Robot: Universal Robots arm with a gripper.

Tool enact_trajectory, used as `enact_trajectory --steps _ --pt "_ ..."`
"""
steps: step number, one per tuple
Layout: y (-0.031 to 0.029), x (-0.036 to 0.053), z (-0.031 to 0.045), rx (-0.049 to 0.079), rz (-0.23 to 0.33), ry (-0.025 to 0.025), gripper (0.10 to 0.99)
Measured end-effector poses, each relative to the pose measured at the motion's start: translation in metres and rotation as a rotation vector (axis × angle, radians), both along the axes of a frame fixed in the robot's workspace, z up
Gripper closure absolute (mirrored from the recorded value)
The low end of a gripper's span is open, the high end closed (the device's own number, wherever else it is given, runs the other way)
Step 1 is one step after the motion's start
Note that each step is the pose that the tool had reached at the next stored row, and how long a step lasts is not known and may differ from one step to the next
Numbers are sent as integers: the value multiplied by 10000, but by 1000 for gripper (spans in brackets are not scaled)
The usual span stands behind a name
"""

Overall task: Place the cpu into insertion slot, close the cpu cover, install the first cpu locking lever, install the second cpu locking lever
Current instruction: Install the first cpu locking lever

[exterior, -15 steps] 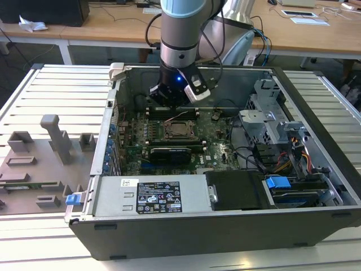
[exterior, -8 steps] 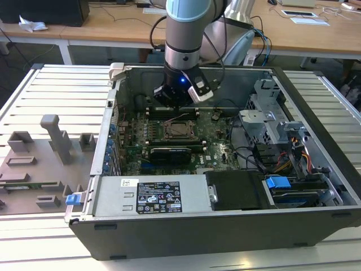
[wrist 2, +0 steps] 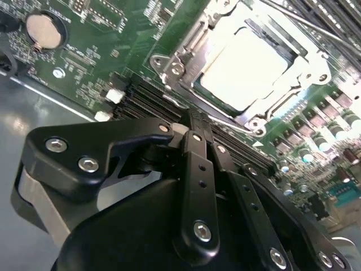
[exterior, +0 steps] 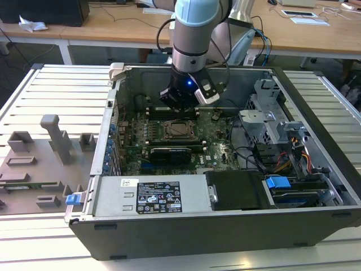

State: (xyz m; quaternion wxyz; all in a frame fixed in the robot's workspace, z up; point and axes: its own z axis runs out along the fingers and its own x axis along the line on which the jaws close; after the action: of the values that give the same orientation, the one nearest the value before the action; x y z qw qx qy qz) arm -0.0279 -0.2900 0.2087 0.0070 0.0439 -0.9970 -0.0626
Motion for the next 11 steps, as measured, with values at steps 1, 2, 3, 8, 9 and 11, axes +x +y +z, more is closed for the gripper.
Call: enact_trajectory --steps 1,2,3,8,9,11 --pt "0 11 -8 -1 0 2 980" --pt "0 29 -23 0 0 4 980" --pt "0 33 -28 -1 -1 4 980" --pt "-19 48 -51 -3 0 5 980" --pt "-21 53 -57 -7 0 7 980" --pt "-20 80 -79 2 -1 9 980"
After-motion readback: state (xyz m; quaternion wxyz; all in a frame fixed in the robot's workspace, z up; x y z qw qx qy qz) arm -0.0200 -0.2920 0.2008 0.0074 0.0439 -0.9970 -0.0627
